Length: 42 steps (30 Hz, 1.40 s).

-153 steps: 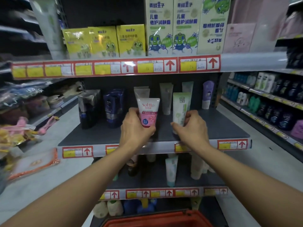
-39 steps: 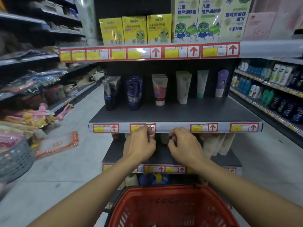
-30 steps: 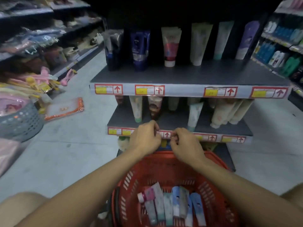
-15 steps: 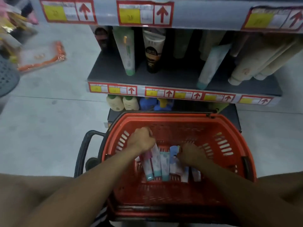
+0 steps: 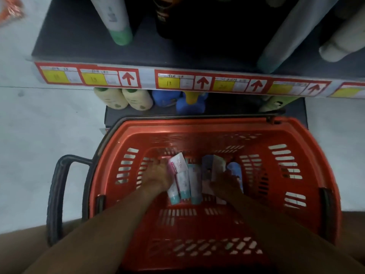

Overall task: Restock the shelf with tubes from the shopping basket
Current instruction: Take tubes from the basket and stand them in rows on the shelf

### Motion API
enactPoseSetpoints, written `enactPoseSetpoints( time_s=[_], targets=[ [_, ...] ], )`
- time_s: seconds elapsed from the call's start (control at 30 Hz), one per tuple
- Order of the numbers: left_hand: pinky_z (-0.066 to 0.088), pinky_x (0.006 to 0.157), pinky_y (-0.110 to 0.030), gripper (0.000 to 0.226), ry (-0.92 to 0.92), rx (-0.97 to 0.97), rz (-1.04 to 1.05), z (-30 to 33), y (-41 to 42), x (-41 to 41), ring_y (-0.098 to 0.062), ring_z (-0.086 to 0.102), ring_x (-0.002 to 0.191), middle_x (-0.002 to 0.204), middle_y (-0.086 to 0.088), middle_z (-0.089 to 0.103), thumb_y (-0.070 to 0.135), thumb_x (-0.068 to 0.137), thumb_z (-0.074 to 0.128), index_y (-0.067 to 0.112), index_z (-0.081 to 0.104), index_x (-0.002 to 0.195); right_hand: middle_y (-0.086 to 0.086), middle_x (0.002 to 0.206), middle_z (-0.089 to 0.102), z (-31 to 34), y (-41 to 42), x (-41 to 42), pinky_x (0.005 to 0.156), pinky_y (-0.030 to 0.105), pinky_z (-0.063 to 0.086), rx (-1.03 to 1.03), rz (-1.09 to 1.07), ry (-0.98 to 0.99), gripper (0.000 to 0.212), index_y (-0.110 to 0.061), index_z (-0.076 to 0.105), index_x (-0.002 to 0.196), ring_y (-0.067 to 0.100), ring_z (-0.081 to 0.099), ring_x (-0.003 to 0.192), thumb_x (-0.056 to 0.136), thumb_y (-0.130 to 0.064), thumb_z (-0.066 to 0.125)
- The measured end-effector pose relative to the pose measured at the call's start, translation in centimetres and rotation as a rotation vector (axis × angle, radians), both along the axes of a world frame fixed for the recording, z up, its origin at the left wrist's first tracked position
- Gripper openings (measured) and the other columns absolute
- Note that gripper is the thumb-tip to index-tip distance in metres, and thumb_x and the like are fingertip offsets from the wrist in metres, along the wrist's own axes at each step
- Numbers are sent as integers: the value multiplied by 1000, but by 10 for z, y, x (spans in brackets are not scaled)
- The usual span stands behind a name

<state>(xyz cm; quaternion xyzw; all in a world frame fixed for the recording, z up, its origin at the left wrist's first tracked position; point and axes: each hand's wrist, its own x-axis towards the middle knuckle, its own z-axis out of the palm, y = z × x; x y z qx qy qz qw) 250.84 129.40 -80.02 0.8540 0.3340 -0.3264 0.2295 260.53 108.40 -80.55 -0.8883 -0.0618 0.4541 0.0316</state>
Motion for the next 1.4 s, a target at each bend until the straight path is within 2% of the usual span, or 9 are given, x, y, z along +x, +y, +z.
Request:
enactPoseSetpoints(
  time_s=[0.1,0.2,0.33,0.47,0.6,0.73,1.0,1.27,1.4],
  targets=[
    [45,110,-46,53,17,51,-71,-9,-1,3,-35,50,133,145,-13,53,36,97,61,23,42,144,19,137,56,-11,1,-4,87,43,43,28,-79,-19,61,-14,50,145,39,56,123,95,-46,65],
    [48,103,-41,55,22,109,-139,-13,-4,6,-33,56,127,140,-10,57,38,95,65,24,42,143,17,153,46,-26,-6,-7,101,40,43,-29,-144,28,88,-11,28,160,35,49,137,91,-52,66],
    [51,101,-39,74,30,124,-201,-21,-4,2,-30,57,125,141,-7,56,47,88,72,29,36,150,16,158,37,-20,-8,-3,114,42,40,4,-193,37,98,-15,18,163,34,40,146,87,-45,72],
    [58,90,-38,73,56,104,-160,-15,0,3,-26,66,109,122,-4,66,55,83,76,29,44,143,12,161,32,-17,-13,-4,114,46,40,35,-205,-4,104,-22,17,161,36,36,146,79,-47,75],
    [59,88,-40,77,53,87,-102,0,-1,2,-27,67,105,117,-5,67,60,77,76,26,45,139,5,155,40,-6,-14,-5,92,35,47,84,-188,15,100,-28,23,158,32,47,137,76,-36,80],
    [58,89,-39,74,24,65,-70,23,-6,0,-27,67,108,117,-6,67,55,75,79,16,49,131,6,145,48,18,-9,-11,98,38,50,109,-139,-43,85,-21,37,146,31,53,130,75,-33,81],
    [50,71,-29,63,-207,3,80,89,-19,-14,-20,65,93,110,-2,68,57,77,82,18,54,119,14,127,64,88,5,-23,89,33,53,182,-64,-306,77,-3,45,130,30,67,115,78,-49,79],
    [57,73,-35,51,-540,37,226,160,-31,-23,-19,68,87,100,5,69,48,70,84,27,53,105,10,118,57,161,13,-26,77,38,48,517,-156,-427,63,-16,36,112,37,65,108,77,-44,80],
    [56,71,-38,51,-746,76,255,192,-34,-22,-20,68,90,99,5,69,44,70,88,25,57,107,5,111,57,203,18,-26,77,46,55,618,-180,-530,55,-22,38,108,35,66,102,75,-43,76]
  ],
)
